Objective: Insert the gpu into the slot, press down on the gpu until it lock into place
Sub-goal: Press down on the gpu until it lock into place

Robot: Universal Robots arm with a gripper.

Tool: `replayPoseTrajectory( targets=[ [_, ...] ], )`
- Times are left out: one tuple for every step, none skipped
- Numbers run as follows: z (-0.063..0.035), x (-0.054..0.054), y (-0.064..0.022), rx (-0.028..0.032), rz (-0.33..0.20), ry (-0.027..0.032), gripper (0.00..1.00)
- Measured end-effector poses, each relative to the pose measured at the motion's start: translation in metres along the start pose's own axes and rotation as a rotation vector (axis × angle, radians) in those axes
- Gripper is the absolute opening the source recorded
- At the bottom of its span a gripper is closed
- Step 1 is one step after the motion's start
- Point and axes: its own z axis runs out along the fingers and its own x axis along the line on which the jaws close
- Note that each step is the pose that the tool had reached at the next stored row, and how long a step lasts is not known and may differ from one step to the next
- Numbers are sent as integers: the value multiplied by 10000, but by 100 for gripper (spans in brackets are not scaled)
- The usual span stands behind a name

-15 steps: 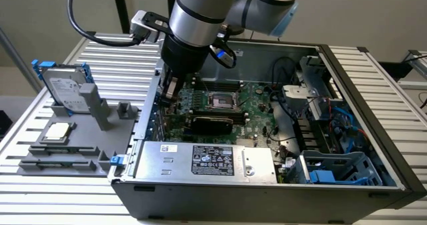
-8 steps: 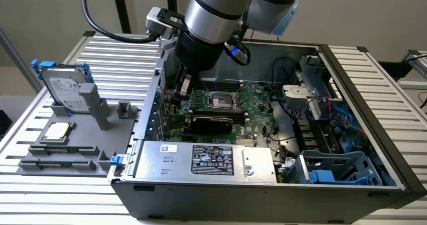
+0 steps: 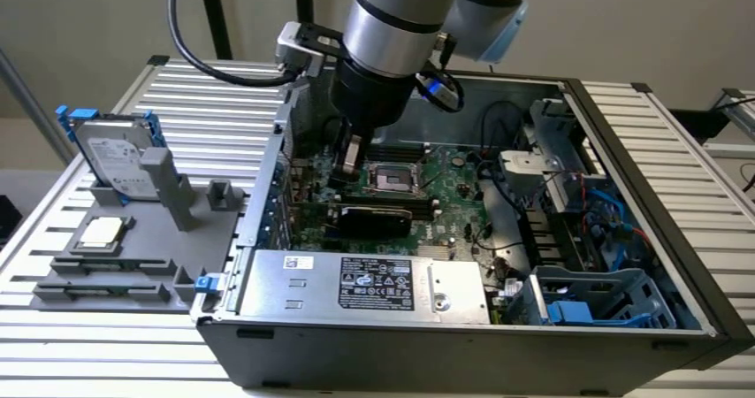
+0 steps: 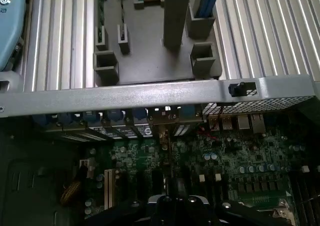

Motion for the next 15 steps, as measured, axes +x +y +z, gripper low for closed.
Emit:
replayPoseTrajectory(
  targets=[
    [-2,-1,-8,184,-11,-15,11],
    [-4,-2,-15,363,-24,-31,11],
    [-5,-2,-23,548,-36,-49,11],
    [-7,-3,-29,726,-50,-62,11],
    [-8,-4,-35,905,-67,-78,11],
    [-10,-4,-41,1082,-86,-92,11],
    [-11,-5,-46,1270,-106,-106,11],
    [-13,-5,-52,1445,-126,-120,11],
    [-14,-6,-58,1584,-143,-133,11],
    [-18,-6,-61,1652,-153,-138,11],
    [-17,-6,-61,1654,-154,-139,11],
    [-18,-7,-61,1654,-156,-140,11],
    [-17,-7,-61,1655,-156,-142,11],
    [-18,-7,-61,1655,-155,-141,11],
    [-18,-6,-60,1654,-154,-139,11]
  ],
)
